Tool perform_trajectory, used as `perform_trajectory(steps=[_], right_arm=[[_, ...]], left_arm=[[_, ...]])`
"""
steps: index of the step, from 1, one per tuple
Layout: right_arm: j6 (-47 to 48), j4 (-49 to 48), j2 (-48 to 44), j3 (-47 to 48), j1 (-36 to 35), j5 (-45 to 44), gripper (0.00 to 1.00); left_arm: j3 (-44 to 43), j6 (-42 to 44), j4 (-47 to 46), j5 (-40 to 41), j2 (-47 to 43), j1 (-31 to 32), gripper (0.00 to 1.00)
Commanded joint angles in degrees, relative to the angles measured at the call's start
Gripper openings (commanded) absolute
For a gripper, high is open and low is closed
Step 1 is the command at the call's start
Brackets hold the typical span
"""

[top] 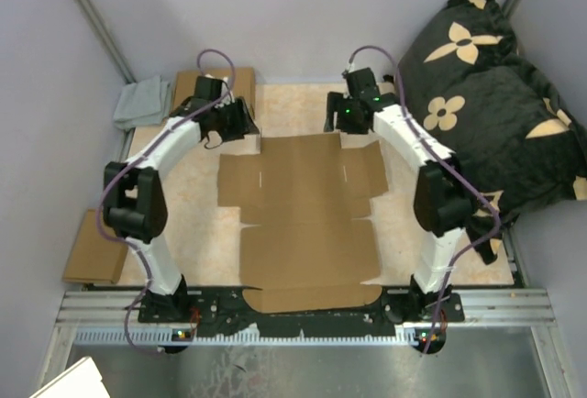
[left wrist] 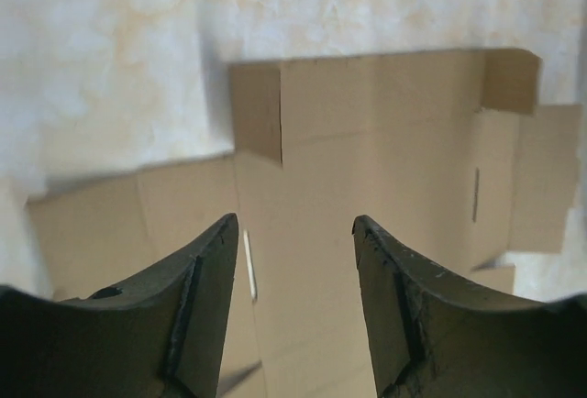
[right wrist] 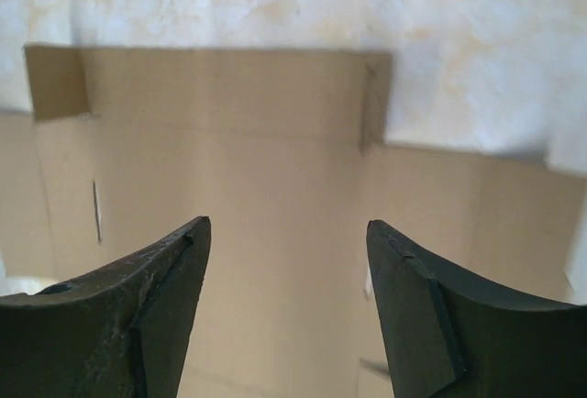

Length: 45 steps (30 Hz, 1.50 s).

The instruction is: Fold the paper box

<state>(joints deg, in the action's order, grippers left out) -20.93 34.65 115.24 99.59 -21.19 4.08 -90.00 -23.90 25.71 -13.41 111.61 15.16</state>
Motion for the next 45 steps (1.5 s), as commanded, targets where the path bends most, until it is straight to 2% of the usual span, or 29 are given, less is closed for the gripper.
perform_trajectory(steps=[1, 4, 5, 7, 10, 15, 22, 33, 45], right_arm=[[-0.1, -1.1, -17.7, -14.2, 0.3, -4.5, 0.72], [-2.1, -4.5, -26.3, -28.3, 0.6, -4.8, 0.75], [-2.9, -5.6, -28.5, -32.4, 0.7, -4.8, 0.84], [-4.3, -8.4, -32.9, -41.9, 1.1, -4.0, 0.91], [-6.5, -13.8, -37.6, -51.7, 1.5, -2.7, 0.93], [-8.5, -19.7, -37.6, -60.0, 1.8, -0.7, 0.92], [-9.0, -26.0, -37.0, -65.0, 1.8, 2.6, 0.88], [-6.6, -23.4, -39.0, -63.4, 1.8, 2.5, 0.83], [-5.9, -22.3, -43.1, -60.9, 1.4, 7.2, 0.81]], left_arm=[[14.1, -3.0, -4.6, 1.5, -14.1, -0.1, 0.60], [29.4, -7.1, -11.4, 0.3, -22.8, 0.0, 0.61], [33.7, -8.3, -13.4, -0.5, -25.4, 0.0, 0.61], [41.9, -9.9, -15.9, -1.6, -30.1, 0.1, 0.61], [49.1, -11.2, -18.3, -1.6, -35.3, 0.5, 0.62], [54.7, -11.3, -19.8, -1.0, -38.9, 0.5, 0.65], [59.0, -12.0, -23.0, -2.1, -38.6, 0.5, 0.66], [59.8, -13.4, -25.3, -4.8, -36.9, 0.5, 0.63], [57.6, -15.1, -25.8, -9.2, -37.9, 2.2, 0.60]])
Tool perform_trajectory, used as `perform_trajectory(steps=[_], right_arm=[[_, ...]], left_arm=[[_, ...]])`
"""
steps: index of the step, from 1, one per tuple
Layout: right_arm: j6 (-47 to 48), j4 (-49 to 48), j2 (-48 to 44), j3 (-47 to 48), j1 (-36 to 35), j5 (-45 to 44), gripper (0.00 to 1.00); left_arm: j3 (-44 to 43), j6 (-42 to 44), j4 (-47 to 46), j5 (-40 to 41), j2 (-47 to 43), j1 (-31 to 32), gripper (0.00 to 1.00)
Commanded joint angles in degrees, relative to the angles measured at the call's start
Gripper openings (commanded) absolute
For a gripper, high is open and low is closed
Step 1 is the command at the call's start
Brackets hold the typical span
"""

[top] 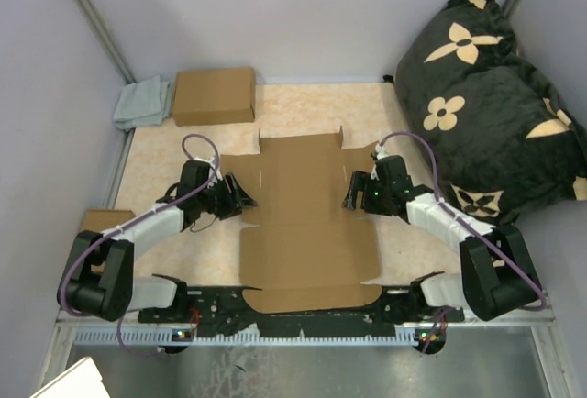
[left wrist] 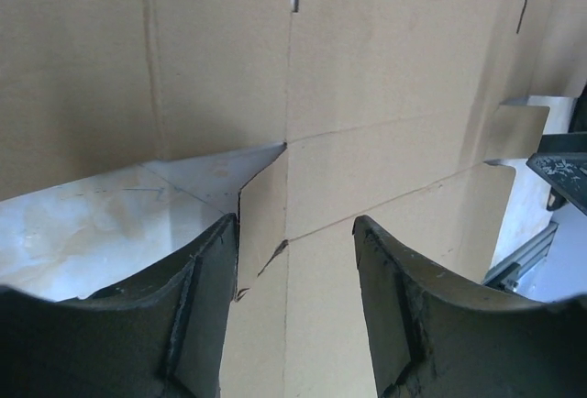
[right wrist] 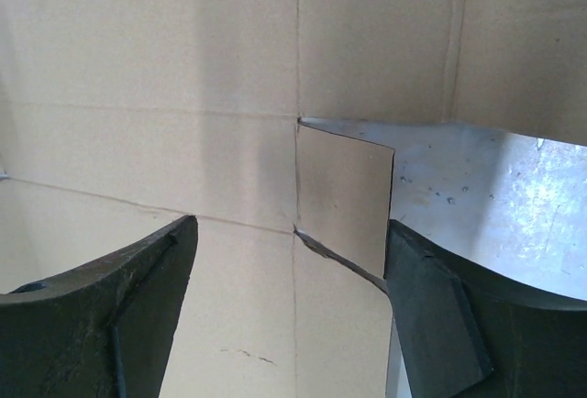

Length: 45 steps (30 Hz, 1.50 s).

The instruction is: Fold the paper box

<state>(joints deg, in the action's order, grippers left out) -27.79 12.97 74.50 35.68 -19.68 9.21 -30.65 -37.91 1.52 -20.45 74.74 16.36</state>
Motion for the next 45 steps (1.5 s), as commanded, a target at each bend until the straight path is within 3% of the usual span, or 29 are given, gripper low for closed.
perform_trajectory(steps=[1, 10, 27, 37, 45], right_arm=[[1.0, -0.6, -2.3, 3.2, -0.3, 2.2, 0.81], [1.0, -0.4, -1.9, 5.9, -2.2, 3.2, 0.80], [-0.7, -6.7, 9.6, 7.7, -7.1, 6.1, 0.80], [-2.3, -7.8, 17.5, 7.9, -9.6, 3.9, 0.77], [-2.5, -5.4, 15.6, 8.8, -9.8, 0.3, 0.76]], left_arm=[[-2.0, -1.2, -1.7, -2.4, -1.0, 1.2, 0.60], [-4.8, -3.2, -2.3, -2.2, -0.6, 4.5, 0.59], [-7.3, -7.6, -12.4, -3.7, 13.9, 10.6, 0.57], [-7.6, -7.9, -13.9, -3.1, 20.9, 12.2, 0.57], [-8.9, -6.5, -11.4, -1.9, 22.3, 12.3, 0.56]])
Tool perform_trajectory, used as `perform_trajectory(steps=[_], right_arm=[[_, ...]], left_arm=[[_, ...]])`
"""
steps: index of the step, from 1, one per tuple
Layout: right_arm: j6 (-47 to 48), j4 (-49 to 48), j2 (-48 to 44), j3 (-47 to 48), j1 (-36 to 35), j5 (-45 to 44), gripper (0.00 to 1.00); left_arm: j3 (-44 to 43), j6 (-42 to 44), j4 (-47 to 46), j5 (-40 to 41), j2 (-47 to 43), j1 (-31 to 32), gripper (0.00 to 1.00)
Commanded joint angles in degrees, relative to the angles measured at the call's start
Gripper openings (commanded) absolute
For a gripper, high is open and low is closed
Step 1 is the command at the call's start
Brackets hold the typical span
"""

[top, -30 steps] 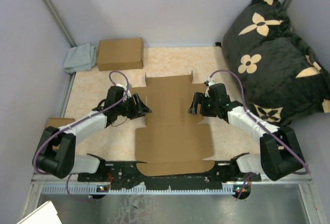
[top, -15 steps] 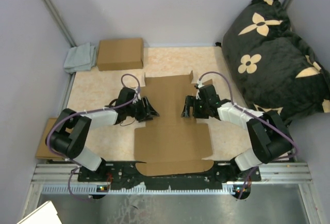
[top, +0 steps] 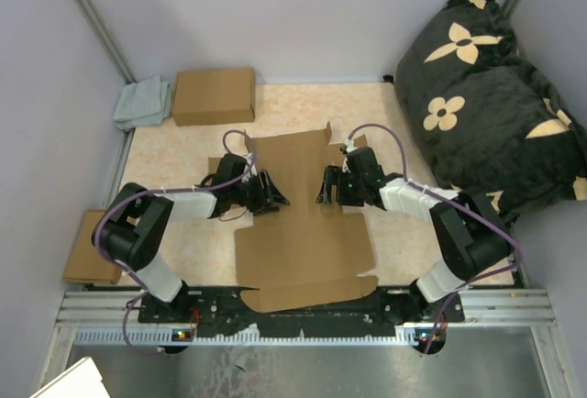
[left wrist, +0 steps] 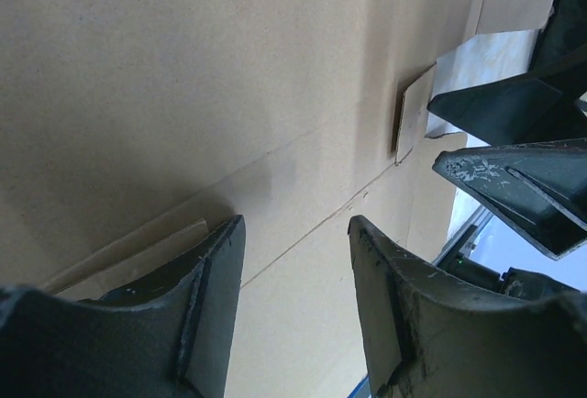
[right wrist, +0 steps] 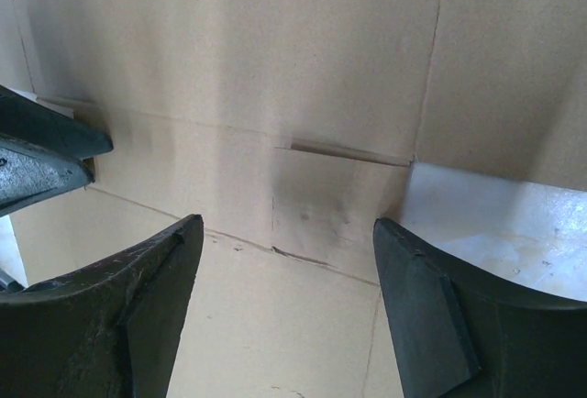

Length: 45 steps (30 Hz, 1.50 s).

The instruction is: Fold the paper box

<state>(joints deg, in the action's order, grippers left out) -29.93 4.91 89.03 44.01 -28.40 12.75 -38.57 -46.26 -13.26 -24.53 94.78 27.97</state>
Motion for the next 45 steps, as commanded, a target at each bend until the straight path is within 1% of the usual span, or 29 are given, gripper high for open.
perform_trajectory(steps=[1, 5, 7, 11, 13, 14, 16, 19, 21, 25, 30, 39, 42, 45], right_arm=[[0.0, 3.4, 0.3, 0.9, -1.0, -3.9, 0.76], [1.7, 8.7, -4.2, 4.7, -1.0, -9.1, 0.76], [2.9, 12.5, -7.4, 7.8, -1.0, -12.5, 0.77], [4.6, 17.6, -12.7, 11.6, -1.0, -20.8, 0.78], [5.2, 19.5, -15.3, 12.3, -0.9, -23.3, 0.78], [5.4, 20.2, -16.4, 12.4, -0.9, -24.3, 0.79], [5.7, 21.6, -18.5, 11.9, -0.9, -25.2, 0.79], [5.9, 23.0, -22.1, 9.9, -0.8, -25.6, 0.79], [5.7, 23.4, -24.8, 7.9, -0.8, -24.6, 0.79], [4.9, 24.0, -30.1, 3.5, -0.8, -22.4, 0.80], [4.0, 24.5, -33.7, 0.5, -0.8, -22.4, 0.80], [3.6, 24.3, -34.2, -0.9, -0.7, -20.8, 0.80], [3.6, 24.3, -34.0, -1.1, -0.7, -20.9, 0.81], [3.6, 24.3, -33.6, -1.2, -0.7, -20.8, 0.81]], left_arm=[[-1.7, 2.3, 4.1, 2.4, 2.0, 0.7, 0.57], [-7.3, 5.8, 11.9, 4.7, -0.1, 0.6, 0.57], [-12.2, 8.0, 16.8, 7.5, -2.0, 0.5, 0.57], [-21.8, 11.3, 24.7, 17.4, -4.7, -0.2, 0.59], [-26.9, 12.8, 27.2, 23.4, -4.7, -1.1, 0.60], [-29.6, 14.0, 27.9, 25.2, -4.1, -1.8, 0.61], [-35.4, 16.1, 30.6, 27.7, -1.2, -3.6, 0.61], [-46.0, 18.5, 37.0, 29.1, 6.2, -6.8, 0.60], [-51.8, 19.8, 41.3, 28.1, 11.3, -9.1, 0.59], [-60.6, 22.1, 47.1, 25.8, 19.1, -12.9, 0.58], [-62.8, 25.0, 48.9, 24.2, 23.1, -13.6, 0.57], [-62.3, 25.1, 48.2, 23.4, 27.3, -13.6, 0.55], [-62.9, 25.0, 48.1, 23.5, 28.7, -13.6, 0.53], [-63.6, 25.3, 48.1, 23.8, 30.0, -13.6, 0.47]])
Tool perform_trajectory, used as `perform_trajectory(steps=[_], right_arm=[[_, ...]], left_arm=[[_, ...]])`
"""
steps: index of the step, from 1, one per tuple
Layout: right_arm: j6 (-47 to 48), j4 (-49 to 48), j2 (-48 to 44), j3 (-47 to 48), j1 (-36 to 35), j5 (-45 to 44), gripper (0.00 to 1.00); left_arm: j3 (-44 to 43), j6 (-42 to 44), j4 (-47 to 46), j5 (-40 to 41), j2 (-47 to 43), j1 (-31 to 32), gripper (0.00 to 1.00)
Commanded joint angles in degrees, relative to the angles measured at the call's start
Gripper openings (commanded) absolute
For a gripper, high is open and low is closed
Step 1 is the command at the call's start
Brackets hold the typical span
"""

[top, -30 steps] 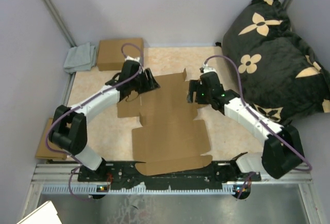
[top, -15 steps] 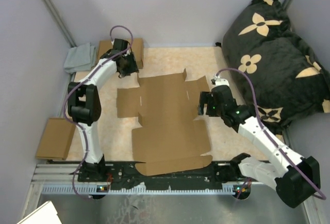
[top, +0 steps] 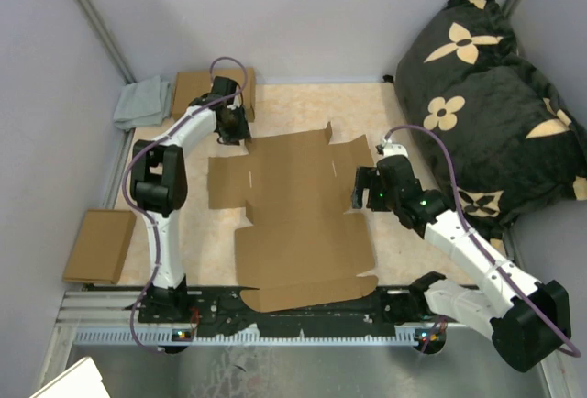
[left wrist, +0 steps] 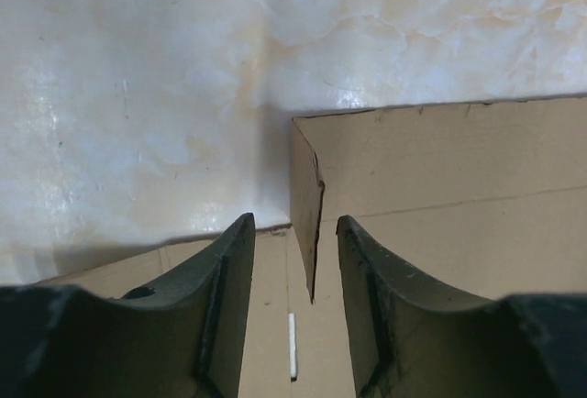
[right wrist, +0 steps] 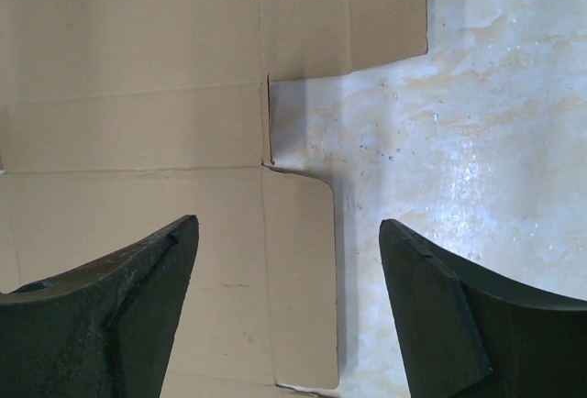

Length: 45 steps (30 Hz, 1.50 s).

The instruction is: Fold the paper box

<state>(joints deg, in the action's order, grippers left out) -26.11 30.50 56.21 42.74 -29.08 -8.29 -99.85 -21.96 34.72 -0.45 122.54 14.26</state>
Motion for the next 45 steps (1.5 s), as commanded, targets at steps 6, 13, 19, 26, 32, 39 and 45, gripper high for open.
perform_trajectory(steps=[6, 13, 19, 26, 32, 39, 45], right_arm=[[-0.6, -1.9, 0.2, 0.3, 0.0, 0.1, 0.81], [0.2, -0.8, 4.5, 6.7, 0.0, 1.6, 0.81], [6.3, 4.9, 12.0, 19.1, 0.1, -1.1, 0.82], [13.2, 12.0, 19.8, 34.4, 0.6, -1.5, 0.82], [15.2, 13.8, 21.3, 40.1, 1.2, -0.5, 0.81], [17.2, 15.0, 24.6, 43.5, 1.5, 0.3, 0.78], [18.6, 15.8, 28.4, 48.8, 2.8, 2.8, 0.72]], left_arm=[[-1.2, 0.7, -1.3, 0.3, 1.3, 0.1, 0.03], [16.4, 1.6, -16.1, 1.5, -14.8, 0.8, 0.00], [32.8, 2.6, -31.3, 1.2, -32.6, 1.9, 0.00], [44.9, 10.5, -43.5, 2.8, -48.2, 5.7, 0.00], [47.3, 18.8, -46.3, 0.6, -53.5, 7.7, 0.00], [55.0, 24.4, -54.3, 1.0, -61.3, 8.4, 0.00], [62.2, 26.4, -63.7, 0.2, -67.6, 8.5, 0.00]])
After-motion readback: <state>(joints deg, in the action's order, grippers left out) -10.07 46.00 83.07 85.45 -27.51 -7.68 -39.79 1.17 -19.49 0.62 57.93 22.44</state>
